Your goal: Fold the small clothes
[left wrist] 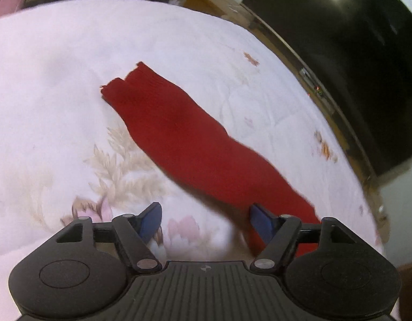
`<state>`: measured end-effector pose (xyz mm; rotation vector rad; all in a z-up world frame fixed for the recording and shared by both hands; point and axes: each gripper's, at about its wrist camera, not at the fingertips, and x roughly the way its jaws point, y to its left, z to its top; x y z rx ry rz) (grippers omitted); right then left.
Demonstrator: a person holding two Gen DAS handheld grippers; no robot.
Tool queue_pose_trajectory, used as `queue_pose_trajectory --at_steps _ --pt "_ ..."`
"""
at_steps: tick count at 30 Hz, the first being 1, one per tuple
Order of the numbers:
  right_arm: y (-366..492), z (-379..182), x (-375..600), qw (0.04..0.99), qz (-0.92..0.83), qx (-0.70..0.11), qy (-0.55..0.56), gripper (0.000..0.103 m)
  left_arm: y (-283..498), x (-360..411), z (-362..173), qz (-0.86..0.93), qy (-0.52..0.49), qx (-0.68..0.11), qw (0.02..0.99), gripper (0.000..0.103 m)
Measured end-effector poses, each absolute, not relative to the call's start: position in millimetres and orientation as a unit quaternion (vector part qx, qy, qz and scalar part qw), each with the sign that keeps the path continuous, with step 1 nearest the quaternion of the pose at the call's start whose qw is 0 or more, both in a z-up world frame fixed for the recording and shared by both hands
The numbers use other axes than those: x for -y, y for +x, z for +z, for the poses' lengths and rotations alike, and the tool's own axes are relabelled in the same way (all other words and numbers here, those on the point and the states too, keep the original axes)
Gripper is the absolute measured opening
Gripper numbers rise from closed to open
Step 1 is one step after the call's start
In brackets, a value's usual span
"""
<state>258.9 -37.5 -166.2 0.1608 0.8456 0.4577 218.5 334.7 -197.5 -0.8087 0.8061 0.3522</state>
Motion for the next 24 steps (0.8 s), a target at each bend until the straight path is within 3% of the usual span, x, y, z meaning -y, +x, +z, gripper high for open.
queue_pose_trajectory --at_steps 2,6,10,13,15,24 --pt "261.6 -168.5 32.6 0.883 0.218 -0.409 0.076 0.054 221.8 -343.0 -201.0 0.162 -0.396 -0.37 0.825 0.071" --pt "265.7 -173.1 25.8 0.882 0.214 -0.412 0.078 0.054 228.0 -360.4 -210.7 0.166 -0.427 -0.354 0.816 0.052" --pt "267.4 -175.2 22.3 0.884 0.211 -0.411 0.077 0.054 233.4 -371.3 -217.1 0.166 -0.45 -0.336 0.811 0.049" --pt "266.9 -175.3 22.3 0.886 0.205 -0.408 0.077 0.055 237.5 -374.9 -221.1 0.18 -0.453 -0.331 0.808 0.03" --pt "267.1 -175.5 20.6 0.889 0.199 -0.406 0.074 0.054 239.5 -374.7 -221.9 0.192 -0.445 -0.334 0.808 0.012" --pt "268.5 -193.1 22.3 0.881 0.193 -0.43 0.05 0.055 251.8 -311.2 -149.6 0.128 -0.303 -0.275 0.903 0.012"
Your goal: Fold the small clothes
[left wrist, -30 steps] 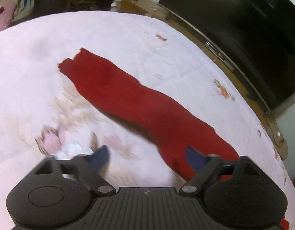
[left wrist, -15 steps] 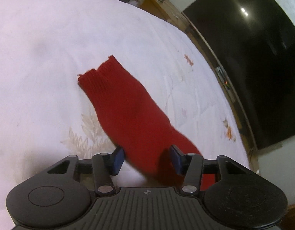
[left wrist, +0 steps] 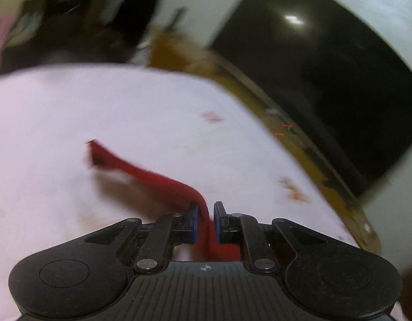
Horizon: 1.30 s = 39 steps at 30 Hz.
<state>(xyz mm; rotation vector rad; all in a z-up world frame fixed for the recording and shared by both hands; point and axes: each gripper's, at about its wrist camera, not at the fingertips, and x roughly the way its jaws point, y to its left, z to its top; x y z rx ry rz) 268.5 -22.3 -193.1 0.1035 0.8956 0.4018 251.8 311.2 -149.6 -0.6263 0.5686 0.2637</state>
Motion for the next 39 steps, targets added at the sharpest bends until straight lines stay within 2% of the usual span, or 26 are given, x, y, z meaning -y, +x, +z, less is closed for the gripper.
queue_pose_trajectory --at_steps 6,10,14,17,19,20,21,23,26,28,30,32,34,36,39 --pt "257.8 -167.8 60.4 0.886 0.186 -0.409 0.116 0.053 253.6 -206.1 -95.8 -0.009 -0.206 -0.255 0.945 0.012" --pt "246.0 -153.2 103.9 0.898 0.151 -0.393 0.131 0.054 256.4 -142.2 -100.7 -0.066 -0.191 -0.284 0.937 0.012" --pt "235.7 -149.4 137.8 0.901 0.128 -0.392 0.134 0.055 261.4 -143.2 -130.7 -0.021 -0.238 -0.344 0.908 0.012" --pt "228.7 -151.0 148.8 0.903 0.122 -0.391 0.128 0.056 259.3 -177.1 -151.4 0.036 -0.283 -0.387 0.877 0.014" --pt "227.7 -153.6 149.5 0.901 0.126 -0.394 0.129 0.056 250.8 -204.4 -162.5 0.089 -0.316 -0.394 0.858 0.045" --pt "227.8 -154.5 148.4 0.899 0.131 -0.396 0.132 0.056 242.3 -217.7 -164.3 0.113 -0.33 -0.387 0.854 0.083" --pt "227.2 -155.9 146.1 0.898 0.135 -0.398 0.132 0.056 233.1 -231.5 -163.2 0.142 -0.34 -0.371 0.852 0.101" --pt "227.8 -157.7 138.3 0.896 0.147 -0.4 0.127 0.056 221.5 -257.9 -161.9 0.178 -0.354 -0.338 0.854 0.101" --pt "229.8 -159.0 121.6 0.893 0.164 -0.402 0.119 0.056 215.8 -292.0 -173.4 0.171 -0.405 -0.341 0.831 0.1" --pt "231.4 -159.2 109.3 0.891 0.174 -0.403 0.114 0.056 213.8 -307.8 -186.6 0.161 -0.447 -0.347 0.809 0.09" --pt "233.3 -159.9 99.6 0.889 0.182 -0.404 0.112 0.056 220.6 -311.9 -204.9 0.134 -0.491 -0.35 0.786 0.069" --pt "233.9 -160.7 89.9 0.889 0.187 -0.404 0.107 0.056 225.5 -309.1 -222.0 0.119 -0.527 -0.354 0.763 0.064" --pt "233.7 -161.3 82.7 0.888 0.19 -0.405 0.103 0.056 227.3 -305.7 -230.7 0.124 -0.544 -0.34 0.757 0.063" --pt "233.3 -162.3 78.5 0.889 0.189 -0.405 0.1 0.056 227.4 -311.0 -230.2 0.144 -0.55 -0.313 0.761 0.058" --pt "231.6 -164.0 74.4 0.889 0.187 -0.407 0.101 0.056 230.0 -320.1 -231.7 0.169 -0.55 -0.289 0.765 0.057"
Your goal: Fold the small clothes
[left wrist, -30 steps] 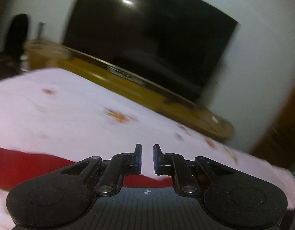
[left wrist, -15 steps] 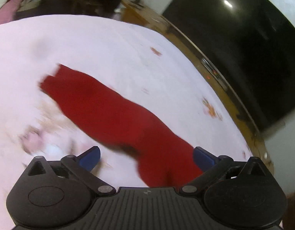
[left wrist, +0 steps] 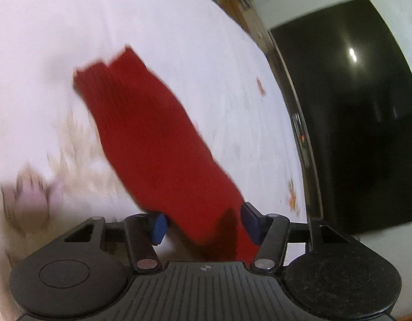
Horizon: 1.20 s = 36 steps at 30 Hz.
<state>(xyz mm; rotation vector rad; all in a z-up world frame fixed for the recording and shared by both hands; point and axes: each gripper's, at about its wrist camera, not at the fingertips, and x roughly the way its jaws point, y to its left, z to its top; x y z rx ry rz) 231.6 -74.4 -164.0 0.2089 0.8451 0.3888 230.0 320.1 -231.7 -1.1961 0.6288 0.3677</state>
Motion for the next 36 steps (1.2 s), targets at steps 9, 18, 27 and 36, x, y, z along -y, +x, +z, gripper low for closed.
queue_pose_trajectory --at_steps 9,18,27,36 --pt "229.2 -165.0 72.1 0.891 0.18 -0.403 0.104 0.056 227.7 -323.9 -220.1 0.22 -0.5 -0.288 0.787 0.005" --pt "228.8 -159.1 101.4 0.895 0.155 -0.394 0.139 0.056 249.1 -205.7 -122.3 0.059 -0.299 -0.243 0.921 0.005" --pt "216.3 -146.7 178.3 0.908 0.087 -0.371 0.173 0.056 259.2 9.2 -132.0 -0.15 -0.163 -0.339 0.915 0.005" --pt "207.9 -148.2 249.8 0.903 0.042 -0.37 0.213 0.061 248.3 81.6 -153.5 -0.157 -0.043 -0.409 0.898 0.097"
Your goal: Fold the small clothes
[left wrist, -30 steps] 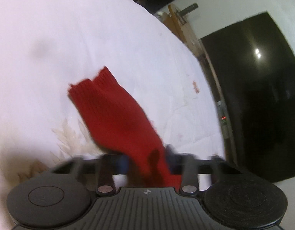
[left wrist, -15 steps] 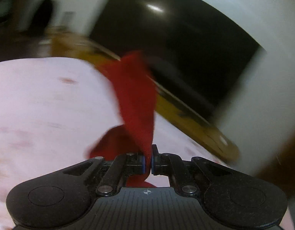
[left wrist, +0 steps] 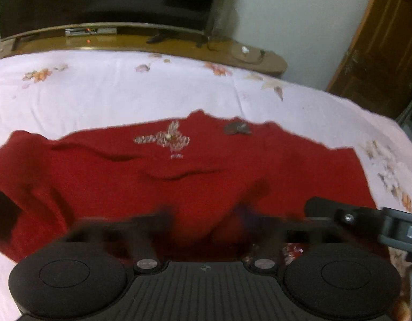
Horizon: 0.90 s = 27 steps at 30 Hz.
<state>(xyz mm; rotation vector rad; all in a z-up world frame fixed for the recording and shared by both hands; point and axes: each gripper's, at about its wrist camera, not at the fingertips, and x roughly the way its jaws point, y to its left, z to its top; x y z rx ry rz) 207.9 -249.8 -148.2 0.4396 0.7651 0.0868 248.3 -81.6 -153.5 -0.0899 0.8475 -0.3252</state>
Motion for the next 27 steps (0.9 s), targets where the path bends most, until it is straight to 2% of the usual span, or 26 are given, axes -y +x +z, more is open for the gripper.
queue_pose_trajectory --at_steps 2,8,13,16,18,21,27 --pt "209.8 -148.4 257.4 0.9 0.046 -0.369 0.227 0.061 228.6 80.2 -137.5 -0.143 -0.022 -0.377 0.915 0.097" --pt "218.2 -149.1 268.4 0.885 0.064 -0.381 0.26 0.061 233.9 47.5 -126.2 -0.121 -0.036 -0.377 0.918 0.097" --pt "237.5 -165.0 256.4 0.872 0.081 -0.412 0.252 0.054 241.8 1.7 -126.5 -0.063 -0.059 -0.366 0.927 0.097" --pt "247.3 -171.2 241.8 0.873 0.092 -0.418 0.233 0.047 244.2 -21.8 -130.3 -0.031 -0.068 -0.363 0.929 0.097" --pt "251.7 -172.8 231.3 0.877 0.096 -0.419 0.214 0.028 243.4 -33.0 -132.0 -0.015 -0.071 -0.361 0.93 0.097" --pt "252.7 -171.3 218.7 0.881 0.113 -0.419 0.189 0.018 238.8 -49.0 -133.6 0.01 -0.075 -0.355 0.932 0.097" --pt "245.1 -148.1 230.4 0.907 0.101 -0.374 0.166 0.013 232.9 -63.9 -134.4 0.028 -0.084 -0.349 0.933 0.097"
